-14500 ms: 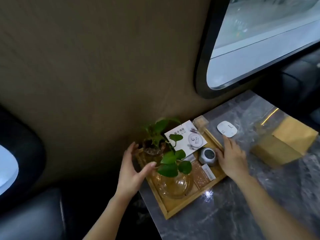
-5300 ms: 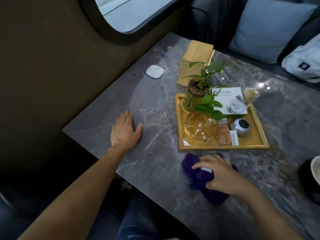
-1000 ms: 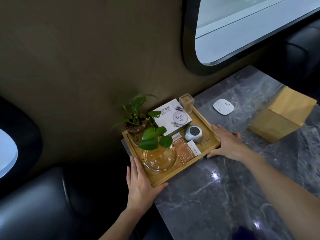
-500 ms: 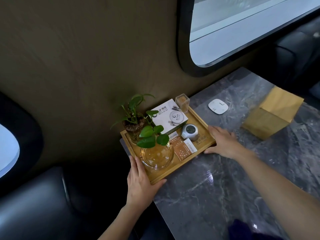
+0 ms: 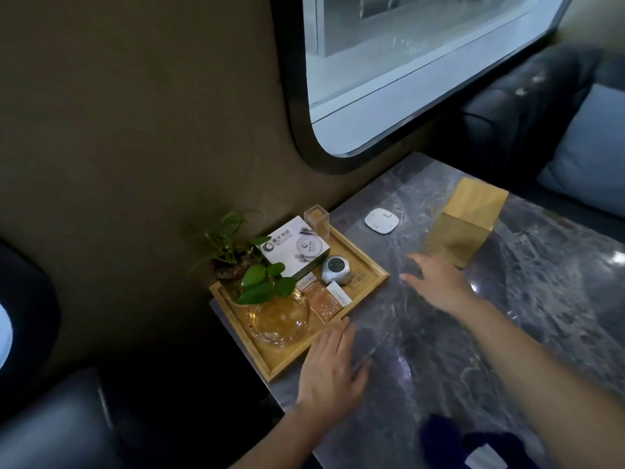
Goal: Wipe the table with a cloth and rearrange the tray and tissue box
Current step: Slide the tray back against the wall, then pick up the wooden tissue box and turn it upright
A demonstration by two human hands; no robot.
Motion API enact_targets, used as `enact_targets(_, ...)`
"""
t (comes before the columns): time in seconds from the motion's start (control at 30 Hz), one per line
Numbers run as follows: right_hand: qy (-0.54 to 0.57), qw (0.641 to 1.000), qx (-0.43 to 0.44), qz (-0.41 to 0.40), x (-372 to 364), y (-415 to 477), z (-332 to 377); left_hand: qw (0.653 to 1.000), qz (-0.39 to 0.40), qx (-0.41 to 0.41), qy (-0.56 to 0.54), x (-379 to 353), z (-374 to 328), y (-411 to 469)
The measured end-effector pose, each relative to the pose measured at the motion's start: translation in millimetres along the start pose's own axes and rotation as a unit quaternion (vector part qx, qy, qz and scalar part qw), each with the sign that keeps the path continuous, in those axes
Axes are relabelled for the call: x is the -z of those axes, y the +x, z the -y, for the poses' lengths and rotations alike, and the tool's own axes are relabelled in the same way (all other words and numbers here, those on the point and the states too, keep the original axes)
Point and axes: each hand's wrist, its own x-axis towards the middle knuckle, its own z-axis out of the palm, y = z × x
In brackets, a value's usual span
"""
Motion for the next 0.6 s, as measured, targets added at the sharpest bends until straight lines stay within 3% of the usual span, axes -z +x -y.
enact_targets(0.1,0.028,0.997,-0.026,-0.062,8.9,-5.9,-4.7,0.993,0.093,-0.010,0.077,-5.1,-9.8,27.0)
enact_targets(0.17,0.023,0.993,-0.037,-0.110,17.1,-6.9,-9.9,0.986,0.122,-0.059,0.101,-17.7,-9.1,37.5)
enact_targets(0.23,0.023,0.984,-0.061,-0.164,27.0,-6.0,-16.5,0.983,0.085,-0.087,0.140,-35.1,-1.2,42.2)
enact_targets(0.3,0.043,0.970,-0.089,-0.221,37.7,-2.3,-23.1,0.984,0.101,-0.060,0.136,-40.1,0.8,42.9)
enact_targets(0.43,0.030,0.939,-0.127,-0.320,55.2,18.3,-31.7,0.987,0.115,-0.086,0.077,-44.2,1.5,43.3)
enact_targets(0.47,0.021,0.933,-0.144,-0.328,58.0,24.6,-32.4,0.989,0.086,-0.094,0.081,-45.5,3.5,44.7)
enact_targets(0.53,0.010,0.931,-0.185,-0.316,61.2,35.7,-32.0,0.977,0.204,-0.041,0.048,-44.6,4.1,44.8)
enact_targets(0.6,0.010,0.934,-0.220,-0.282,60.7,45.7,-32.9,0.972,0.226,-0.045,0.045,-46.0,3.7,46.0)
